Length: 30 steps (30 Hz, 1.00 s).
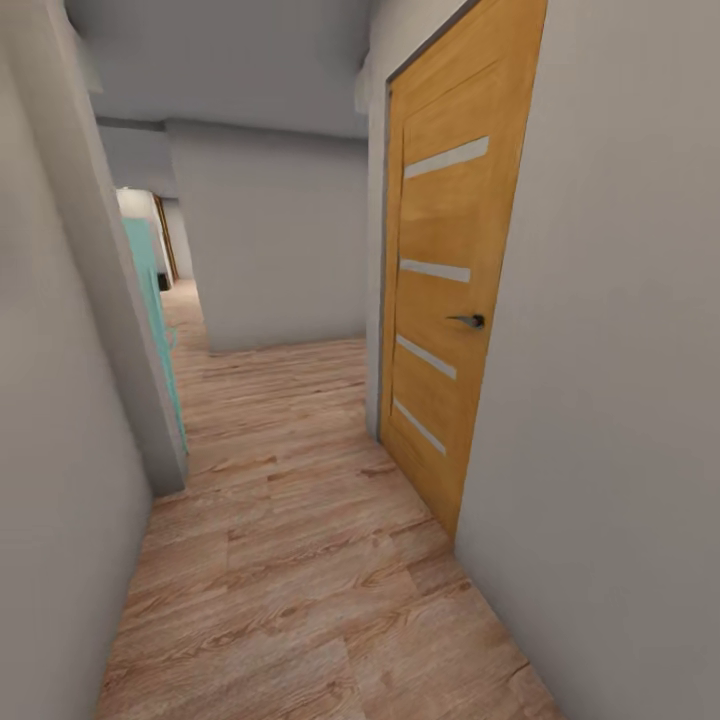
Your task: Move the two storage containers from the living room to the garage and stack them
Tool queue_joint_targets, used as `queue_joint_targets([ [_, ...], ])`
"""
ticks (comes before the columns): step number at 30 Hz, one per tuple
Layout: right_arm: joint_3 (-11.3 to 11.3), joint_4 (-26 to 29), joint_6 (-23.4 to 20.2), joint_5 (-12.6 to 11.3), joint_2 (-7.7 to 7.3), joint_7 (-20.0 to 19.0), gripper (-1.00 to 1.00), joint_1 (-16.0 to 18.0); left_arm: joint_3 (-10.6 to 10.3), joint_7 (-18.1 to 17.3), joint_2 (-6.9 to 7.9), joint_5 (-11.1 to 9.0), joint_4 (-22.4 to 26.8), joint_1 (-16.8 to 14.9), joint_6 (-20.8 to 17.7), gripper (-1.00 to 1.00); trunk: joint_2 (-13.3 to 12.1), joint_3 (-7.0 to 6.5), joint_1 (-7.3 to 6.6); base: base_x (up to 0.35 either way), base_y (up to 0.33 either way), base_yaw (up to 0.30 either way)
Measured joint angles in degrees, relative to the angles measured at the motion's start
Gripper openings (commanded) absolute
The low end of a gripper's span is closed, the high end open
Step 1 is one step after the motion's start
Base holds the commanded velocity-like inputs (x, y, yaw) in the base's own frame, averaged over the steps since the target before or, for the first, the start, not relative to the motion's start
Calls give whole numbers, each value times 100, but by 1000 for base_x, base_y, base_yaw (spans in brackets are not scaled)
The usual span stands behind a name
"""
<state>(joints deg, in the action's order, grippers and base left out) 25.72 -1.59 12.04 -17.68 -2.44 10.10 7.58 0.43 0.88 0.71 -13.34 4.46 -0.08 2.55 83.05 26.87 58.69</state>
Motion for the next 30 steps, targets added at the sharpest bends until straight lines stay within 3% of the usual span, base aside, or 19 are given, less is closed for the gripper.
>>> queue_joint_targets([
  [5, -1, 0, 0, 0, 0, 0, 100, 0, 0, 0, 0, -4, 0, 0, -2, 100, 0, 0, 0, 321, 0, 198],
  [22, -22, 0, 2, -3, 23, 1, 100, 0, 0, 0, 0, -7, 0, 0, -3, 100, 0, 0, 0, 321, -47, 6],
  [30, -19, 0, 2, 0, -1, 1, 100, 0, 0, 0, 0, -6, 0, 0, -3, 100, 0, 0, 0, 321, -115, 211],
])
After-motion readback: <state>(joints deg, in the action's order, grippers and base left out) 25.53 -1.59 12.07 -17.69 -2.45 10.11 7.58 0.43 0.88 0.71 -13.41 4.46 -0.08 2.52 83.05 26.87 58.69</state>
